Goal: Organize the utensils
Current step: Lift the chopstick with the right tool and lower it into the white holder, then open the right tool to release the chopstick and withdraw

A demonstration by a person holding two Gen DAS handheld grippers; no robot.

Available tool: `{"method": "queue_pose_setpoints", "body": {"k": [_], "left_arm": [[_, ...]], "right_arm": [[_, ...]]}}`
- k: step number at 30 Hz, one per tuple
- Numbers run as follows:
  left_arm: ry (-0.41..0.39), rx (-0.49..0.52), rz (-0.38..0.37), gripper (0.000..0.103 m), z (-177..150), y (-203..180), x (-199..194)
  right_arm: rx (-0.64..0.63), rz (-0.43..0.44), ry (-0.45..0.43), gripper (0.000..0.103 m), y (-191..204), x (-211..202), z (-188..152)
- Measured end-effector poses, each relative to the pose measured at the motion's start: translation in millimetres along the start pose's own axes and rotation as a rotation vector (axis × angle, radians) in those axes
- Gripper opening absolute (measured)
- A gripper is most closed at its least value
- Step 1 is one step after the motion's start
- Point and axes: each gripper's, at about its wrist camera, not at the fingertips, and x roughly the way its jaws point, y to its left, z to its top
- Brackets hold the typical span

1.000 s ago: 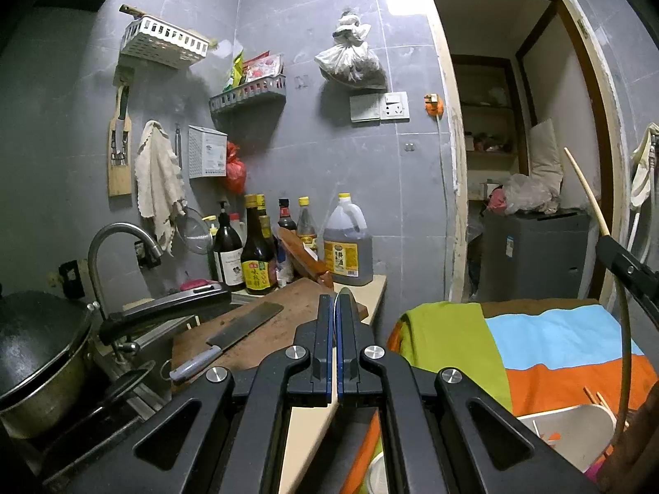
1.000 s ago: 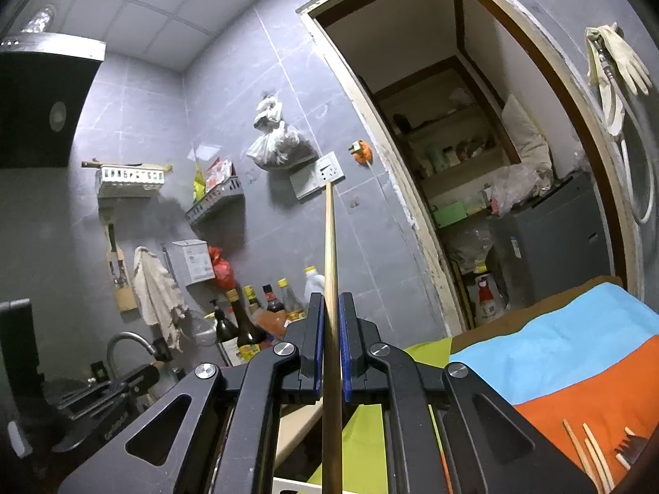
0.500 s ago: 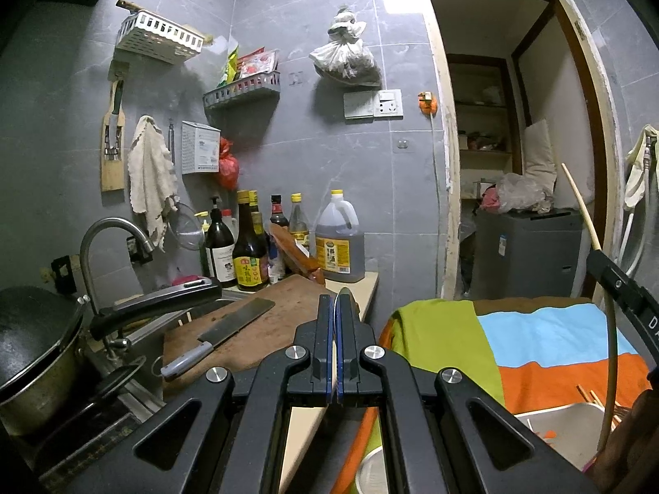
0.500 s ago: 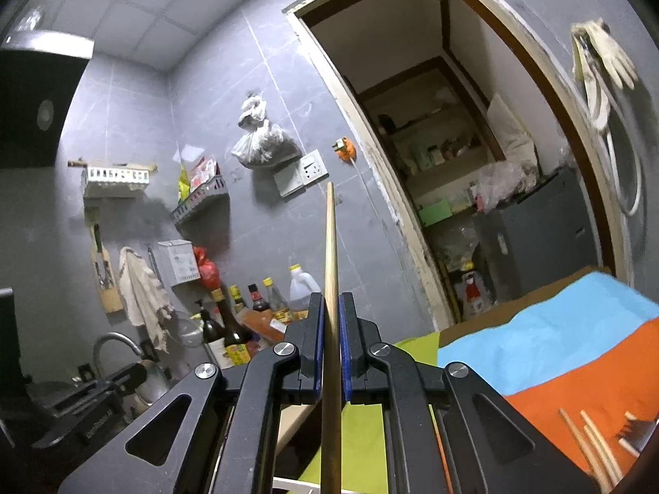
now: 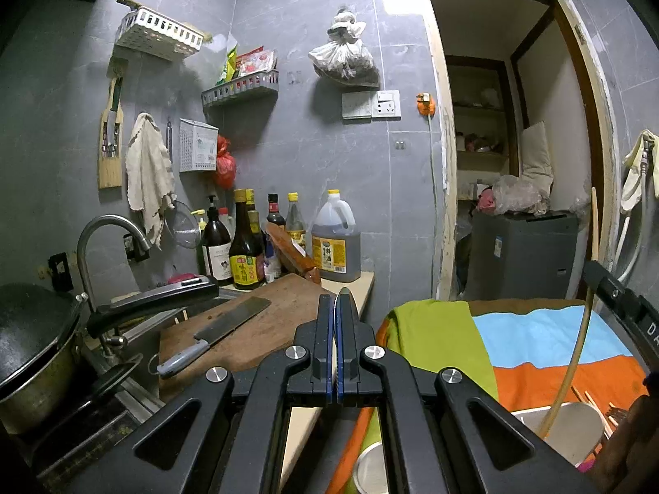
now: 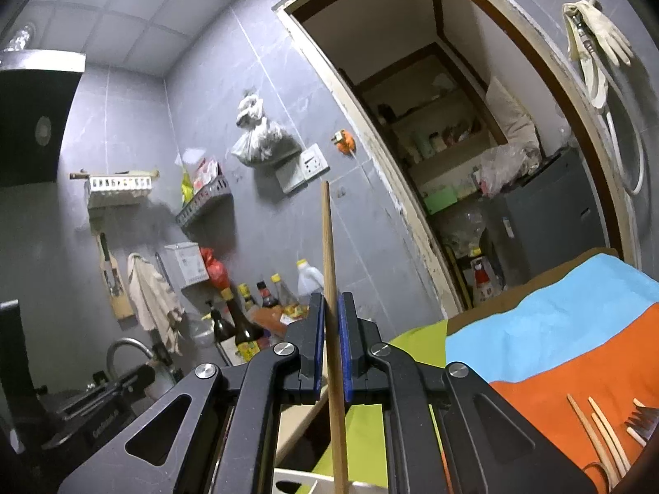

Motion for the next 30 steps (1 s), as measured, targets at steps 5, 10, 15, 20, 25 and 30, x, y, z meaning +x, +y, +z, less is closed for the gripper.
{"method": "queue_pose_setpoints", "body": {"k": [5,10,15,20,25,30], "left_arm": [[0.028,0.029,-0.025,0.000,-4,-4,1],[0.063,0.078,-0.058,0.000,-12,-12,4],[0.118,0.087,-0.130,0.001,-24,-18,7],[0.160,0.027,-0.225,0.002,-30,-14,9],[0.173,-0.021,-0.300,0.005,-30,-10,4],[0.200,-0.063,-0.353,0.016,-26,-7,1]], "right_arm": [[-0.036,0.007,0.048,0.006,0,-6,-6],[-0.071,-0.002,0.088,0.006,0,-13,-13],[-0.102,-0.015,0.133,0.006,-1,-19,-20],[-0.133,-0.028,0.156,0.018,-1,-25,-22],[-0.145,-0.023,0.166,0.025,-2,-33,-20],[-0.152,-0.024,0.155,0.038,-3,-43,-14]]}}
